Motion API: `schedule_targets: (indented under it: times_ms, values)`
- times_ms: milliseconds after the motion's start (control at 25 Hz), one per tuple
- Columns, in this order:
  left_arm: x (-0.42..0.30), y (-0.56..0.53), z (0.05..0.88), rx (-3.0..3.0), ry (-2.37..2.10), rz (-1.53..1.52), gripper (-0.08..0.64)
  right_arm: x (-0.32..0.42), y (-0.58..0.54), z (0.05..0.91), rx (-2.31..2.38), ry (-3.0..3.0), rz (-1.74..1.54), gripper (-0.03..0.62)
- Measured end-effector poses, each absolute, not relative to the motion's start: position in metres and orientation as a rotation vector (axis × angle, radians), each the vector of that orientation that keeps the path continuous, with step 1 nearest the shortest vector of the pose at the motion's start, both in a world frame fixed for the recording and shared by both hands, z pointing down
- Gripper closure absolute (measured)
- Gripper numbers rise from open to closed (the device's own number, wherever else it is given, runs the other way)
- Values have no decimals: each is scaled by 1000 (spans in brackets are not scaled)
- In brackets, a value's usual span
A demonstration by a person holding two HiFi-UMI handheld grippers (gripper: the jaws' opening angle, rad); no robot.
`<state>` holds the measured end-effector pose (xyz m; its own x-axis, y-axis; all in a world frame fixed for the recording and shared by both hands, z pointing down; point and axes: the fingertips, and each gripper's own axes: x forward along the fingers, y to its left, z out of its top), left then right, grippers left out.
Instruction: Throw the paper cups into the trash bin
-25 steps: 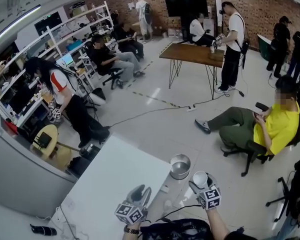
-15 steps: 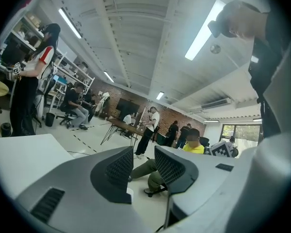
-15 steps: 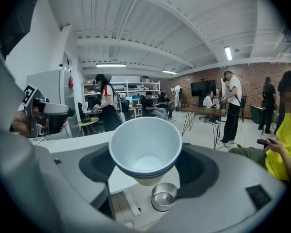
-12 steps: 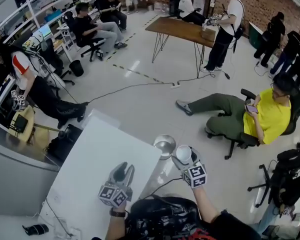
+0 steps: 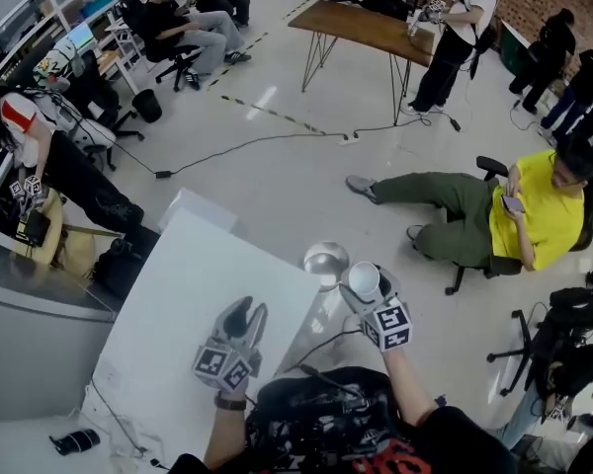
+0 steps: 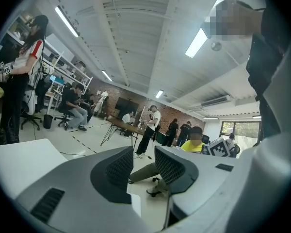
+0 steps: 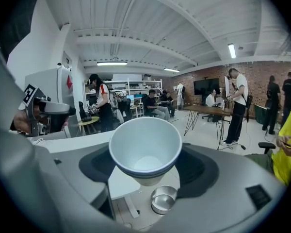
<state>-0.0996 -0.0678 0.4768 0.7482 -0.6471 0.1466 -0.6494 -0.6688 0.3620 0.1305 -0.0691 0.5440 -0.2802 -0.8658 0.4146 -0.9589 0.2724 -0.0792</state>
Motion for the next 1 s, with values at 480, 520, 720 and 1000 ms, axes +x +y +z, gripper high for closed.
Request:
schedule_targets:
  times_ms: [480, 520, 720, 1000]
  values:
    - [-39, -76, 481, 2468, -1127, 61, 425, 177, -105, 560, 1511, -2375, 501, 216]
    - [-32, -76, 481, 2461, -1138, 65, 425, 183, -107, 563, 1489, -2381, 502, 216]
    - [-6, -79, 483, 2426, -1190, 85, 425, 206, -118, 589, 1388, -2400, 531, 216]
    - [20, -83, 494, 2385, -1202, 109, 425, 209, -137, 640, 1282, -2391, 579, 216]
